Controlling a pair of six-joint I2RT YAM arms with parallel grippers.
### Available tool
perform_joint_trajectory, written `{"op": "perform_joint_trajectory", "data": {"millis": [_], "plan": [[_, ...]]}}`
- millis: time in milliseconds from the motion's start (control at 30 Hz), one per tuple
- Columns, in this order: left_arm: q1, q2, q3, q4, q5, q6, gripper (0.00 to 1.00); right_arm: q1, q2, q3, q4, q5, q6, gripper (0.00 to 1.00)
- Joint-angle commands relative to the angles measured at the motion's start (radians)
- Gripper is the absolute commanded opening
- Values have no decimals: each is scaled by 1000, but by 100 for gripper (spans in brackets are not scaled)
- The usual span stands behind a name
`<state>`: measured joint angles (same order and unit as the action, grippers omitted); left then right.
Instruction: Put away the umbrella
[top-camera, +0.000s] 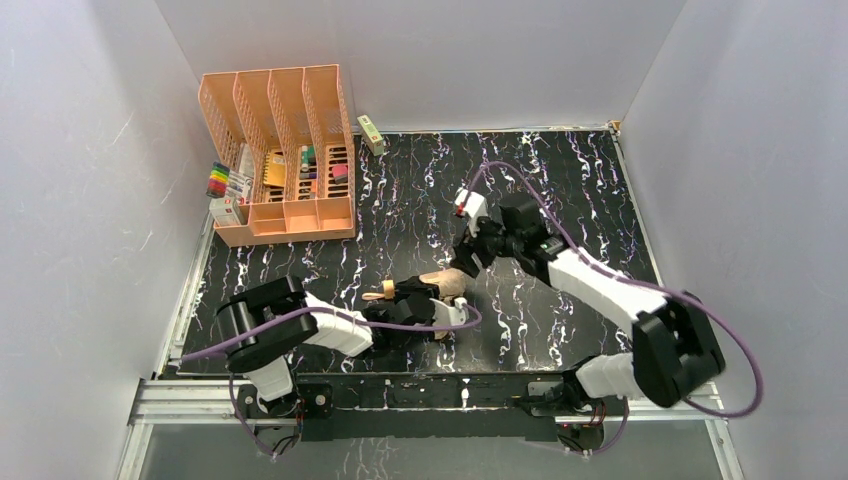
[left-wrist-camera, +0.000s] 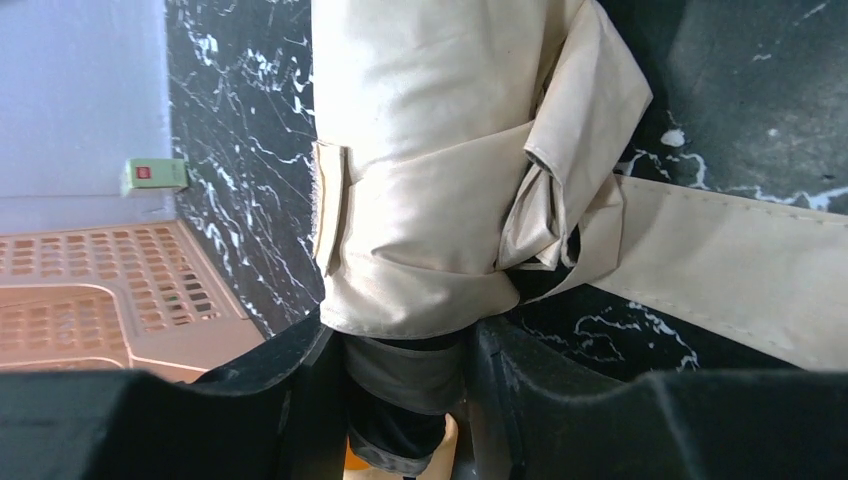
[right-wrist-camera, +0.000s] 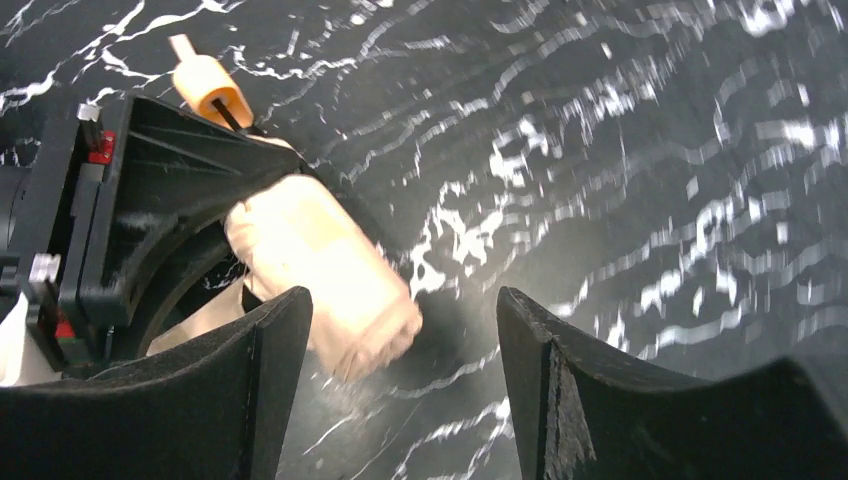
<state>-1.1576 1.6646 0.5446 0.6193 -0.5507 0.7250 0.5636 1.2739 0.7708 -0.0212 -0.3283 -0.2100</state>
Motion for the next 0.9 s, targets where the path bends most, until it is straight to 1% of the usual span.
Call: {"op": "perform_joint_trajectory", "data": {"millis": [0, 100, 167, 267, 367, 600, 733, 833, 867], "plan": [[-25, 78, -49, 13, -21, 85, 0, -7, 154, 169, -37, -337, -342, 76], [-33, 81, -57, 29, -27, 94, 0, -7, 243, 268, -192, -425, -432, 77], [-37, 80, -60, 33, -27, 100, 0, -7, 304, 329, -296, -475, -464, 80], [-39, 75, -65, 42, -25, 105, 0, -7, 382, 397, -397, -491, -494, 80], [-41, 71, -69, 42, -20, 108, 0, -5, 438, 421, -460, -480, -530, 81], [-43, 74, -69, 42, -17, 111, 0, -4, 508, 413, -502, -412, -574, 80], [-47, 76, -68, 42, -17, 107, 0, -1, 531, 385, -440, -341, -549, 78], [-51, 71, -70, 42, -17, 103, 0, -1, 538, 363, -390, -306, -535, 74], [-52, 68, -72, 42, -17, 102, 0, 0, 540, 358, -383, -299, -533, 71]]}}
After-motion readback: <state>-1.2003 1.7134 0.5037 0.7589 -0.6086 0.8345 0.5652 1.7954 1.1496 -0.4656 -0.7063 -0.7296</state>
